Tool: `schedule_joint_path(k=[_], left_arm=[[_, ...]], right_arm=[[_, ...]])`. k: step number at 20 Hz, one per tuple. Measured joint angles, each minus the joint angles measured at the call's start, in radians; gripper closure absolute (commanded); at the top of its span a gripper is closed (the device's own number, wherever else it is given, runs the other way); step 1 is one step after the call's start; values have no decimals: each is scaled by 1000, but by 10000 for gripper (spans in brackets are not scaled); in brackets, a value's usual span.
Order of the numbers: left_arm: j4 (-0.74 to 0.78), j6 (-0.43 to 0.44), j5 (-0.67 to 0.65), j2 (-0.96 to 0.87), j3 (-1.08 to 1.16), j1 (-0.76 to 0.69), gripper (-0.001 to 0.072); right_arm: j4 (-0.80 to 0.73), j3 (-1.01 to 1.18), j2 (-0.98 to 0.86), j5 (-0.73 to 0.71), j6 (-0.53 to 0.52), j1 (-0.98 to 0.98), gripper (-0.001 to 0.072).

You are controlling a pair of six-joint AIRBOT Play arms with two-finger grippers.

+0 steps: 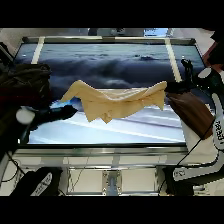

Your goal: Fold the shirts.

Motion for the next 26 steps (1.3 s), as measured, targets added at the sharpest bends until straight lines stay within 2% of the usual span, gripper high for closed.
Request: schedule_joint_path(k=[1, 2, 3, 4, 6, 9, 15, 19, 26], left_arm=[[-98, -4, 77, 57, -93, -4, 581], [-196, -6, 139, 102, -171, -8, 490], [-272, 10, 177, 132, -227, -10, 288], [-330, 39, 191, 152, -262, -12, 225], [-430, 116, 230, 177, -307, -14, 225], [-521, 185, 258, 185, -338, -16, 225], [-578, 245, 196, 44, -337, -47, 226], [-587, 309, 231, -113, -259, -132, 226], [-592, 328, 239, -327, -181, -175, 228]], right_arm=[[5, 0, 0, -1, 6, 0, 338], [14, 0, 0, -2, 8, 0, 338], [22, 0, 0, -4, 11, 0, 337], [36, 0, 0, -4, 14, 0, 338], [62, 0, 0, -6, 16, 0, 338], [108, 0, 0, -10, 17, 0, 338], [190, 0, 0, -13, 16, 0, 338], [229, 0, 0, -12, 16, 0, 338], [252, 0, 0, -5, 13, 0, 338]])
